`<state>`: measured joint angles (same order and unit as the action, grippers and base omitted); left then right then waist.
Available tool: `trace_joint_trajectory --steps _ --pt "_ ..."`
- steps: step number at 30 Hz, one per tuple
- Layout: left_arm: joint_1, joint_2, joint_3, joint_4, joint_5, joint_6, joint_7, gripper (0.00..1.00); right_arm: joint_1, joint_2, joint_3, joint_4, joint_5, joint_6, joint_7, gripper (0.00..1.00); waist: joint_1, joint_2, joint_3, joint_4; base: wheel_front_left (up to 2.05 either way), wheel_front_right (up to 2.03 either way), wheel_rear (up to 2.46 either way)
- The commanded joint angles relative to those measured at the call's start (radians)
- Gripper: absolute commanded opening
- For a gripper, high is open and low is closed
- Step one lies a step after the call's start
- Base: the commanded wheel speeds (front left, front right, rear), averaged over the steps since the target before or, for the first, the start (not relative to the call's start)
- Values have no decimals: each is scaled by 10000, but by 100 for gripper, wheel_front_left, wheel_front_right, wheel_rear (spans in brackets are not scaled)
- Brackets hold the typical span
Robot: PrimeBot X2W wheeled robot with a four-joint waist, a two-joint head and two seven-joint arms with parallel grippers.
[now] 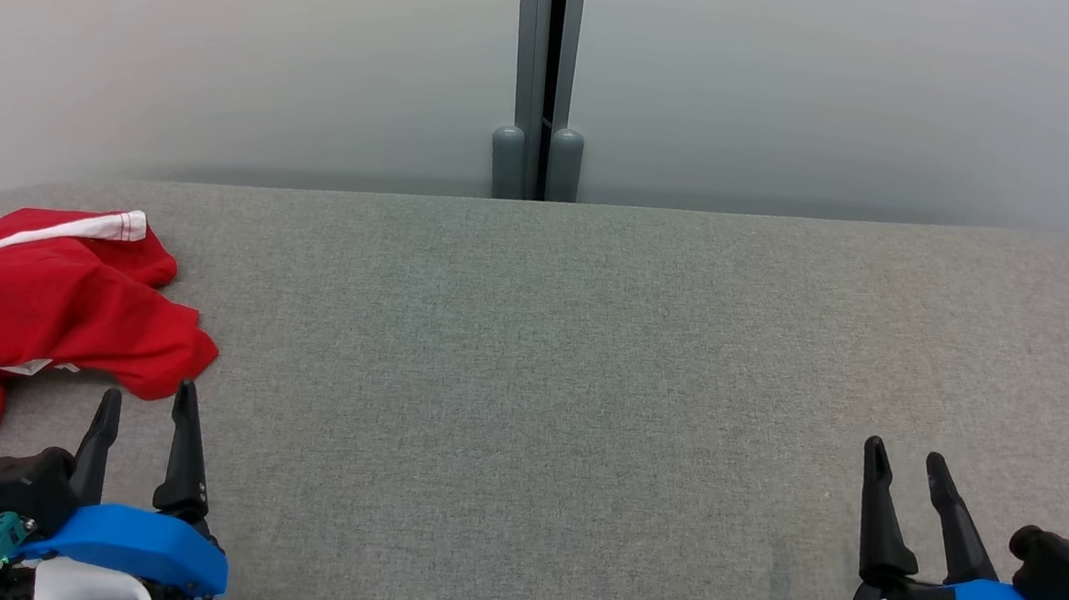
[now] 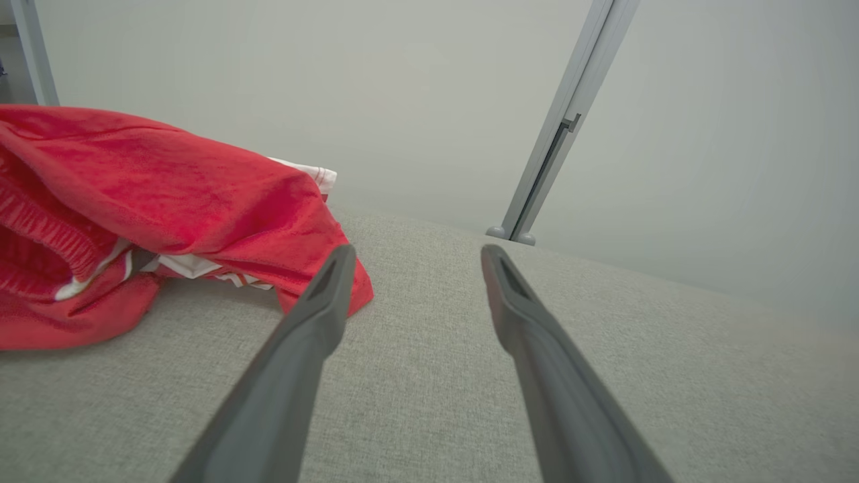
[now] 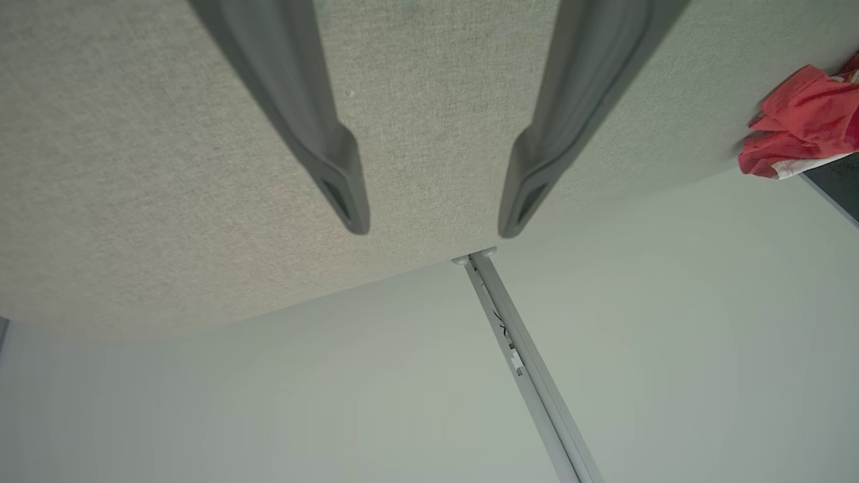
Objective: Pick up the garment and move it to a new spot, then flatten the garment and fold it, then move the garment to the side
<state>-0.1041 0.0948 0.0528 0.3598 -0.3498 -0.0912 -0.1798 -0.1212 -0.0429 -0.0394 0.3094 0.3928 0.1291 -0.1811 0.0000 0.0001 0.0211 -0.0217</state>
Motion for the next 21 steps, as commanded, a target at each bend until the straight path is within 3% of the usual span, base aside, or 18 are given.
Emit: trace_joint_trajectory --steps 1,21 --pt "-190 99 -26 27 293 59 -114 100 -196 -81 -48 12 -314 15 -99 100 0 -1 3 -3 0 0 0" --pt "-194 142 -160 1000 1945 187 -551 100 -222 -97 -7 1007 -2161 21 -528 100 0 -1 -45 -128 0 0 0"
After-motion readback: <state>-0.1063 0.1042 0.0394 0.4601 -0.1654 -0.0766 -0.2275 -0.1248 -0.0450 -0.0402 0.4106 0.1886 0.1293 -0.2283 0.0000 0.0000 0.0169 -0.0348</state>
